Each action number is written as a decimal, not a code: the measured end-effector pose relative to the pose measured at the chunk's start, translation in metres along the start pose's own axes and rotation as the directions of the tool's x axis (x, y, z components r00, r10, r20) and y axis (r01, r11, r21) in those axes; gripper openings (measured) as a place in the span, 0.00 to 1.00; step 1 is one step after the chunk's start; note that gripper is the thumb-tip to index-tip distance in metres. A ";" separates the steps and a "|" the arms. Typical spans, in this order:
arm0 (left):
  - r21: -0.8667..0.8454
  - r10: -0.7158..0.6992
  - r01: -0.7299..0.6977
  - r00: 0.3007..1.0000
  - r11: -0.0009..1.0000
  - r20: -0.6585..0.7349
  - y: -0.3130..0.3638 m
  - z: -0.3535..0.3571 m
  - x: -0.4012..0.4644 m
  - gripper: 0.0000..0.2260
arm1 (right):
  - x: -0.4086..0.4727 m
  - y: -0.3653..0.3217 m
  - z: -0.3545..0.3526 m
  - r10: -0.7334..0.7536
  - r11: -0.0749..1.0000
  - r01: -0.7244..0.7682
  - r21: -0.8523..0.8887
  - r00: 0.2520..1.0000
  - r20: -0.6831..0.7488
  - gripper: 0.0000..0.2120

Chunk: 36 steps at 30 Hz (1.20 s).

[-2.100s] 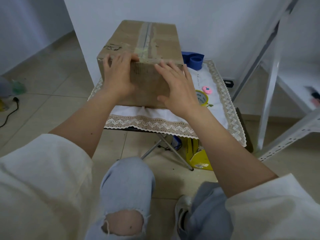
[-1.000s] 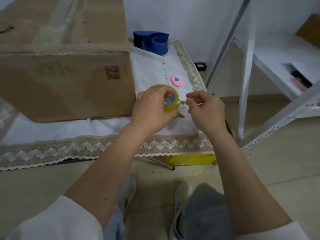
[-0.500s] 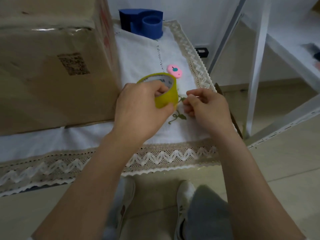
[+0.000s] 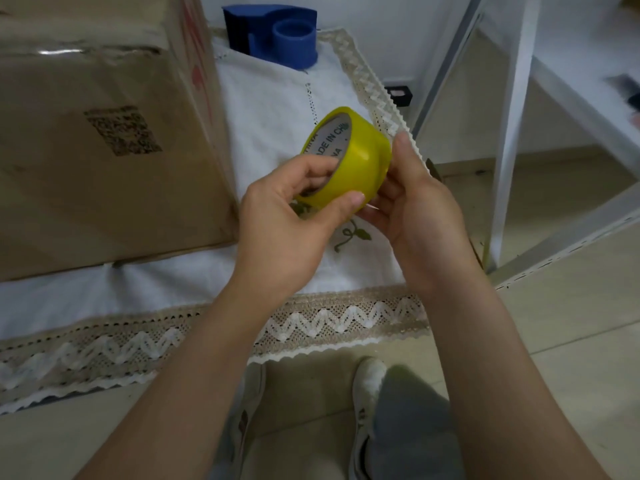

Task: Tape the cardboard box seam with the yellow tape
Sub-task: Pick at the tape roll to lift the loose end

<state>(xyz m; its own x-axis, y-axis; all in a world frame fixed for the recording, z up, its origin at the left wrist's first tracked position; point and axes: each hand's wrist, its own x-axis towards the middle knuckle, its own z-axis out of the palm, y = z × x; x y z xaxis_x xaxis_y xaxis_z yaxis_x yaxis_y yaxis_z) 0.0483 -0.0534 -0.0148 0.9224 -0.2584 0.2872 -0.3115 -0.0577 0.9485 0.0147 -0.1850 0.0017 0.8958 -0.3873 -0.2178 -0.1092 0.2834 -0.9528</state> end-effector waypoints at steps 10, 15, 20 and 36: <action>-0.051 0.060 -0.060 0.998 0.997 0.004 -0.002 0.004 -0.004 0.12 | -0.009 -0.004 0.000 -0.097 0.994 0.094 0.049 0.993 0.063 0.17; -0.149 0.016 -0.020 1.000 0.989 -0.023 0.000 0.006 -0.005 0.13 | -0.008 -0.004 -0.004 -0.173 0.985 0.167 0.048 0.962 0.213 0.14; -0.225 -0.042 0.033 0.998 0.974 -0.036 0.004 0.008 -0.004 0.14 | -0.005 -0.003 -0.010 -0.189 0.981 0.191 0.027 0.922 0.337 0.16; -0.296 -0.075 0.088 0.996 0.951 0.054 0.007 0.000 -0.001 0.25 | 0.003 -0.002 -0.009 -0.089 0.995 0.076 0.057 0.951 0.295 0.25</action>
<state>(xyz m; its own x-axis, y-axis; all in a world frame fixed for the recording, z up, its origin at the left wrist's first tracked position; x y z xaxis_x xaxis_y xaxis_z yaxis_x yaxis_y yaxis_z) 0.0453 -0.0535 -0.0085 0.9296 -0.3047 0.2073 -0.1474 0.2081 0.9669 0.0137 -0.1948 0.0012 0.9890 -0.1352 -0.0600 -0.0163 0.3031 -0.9528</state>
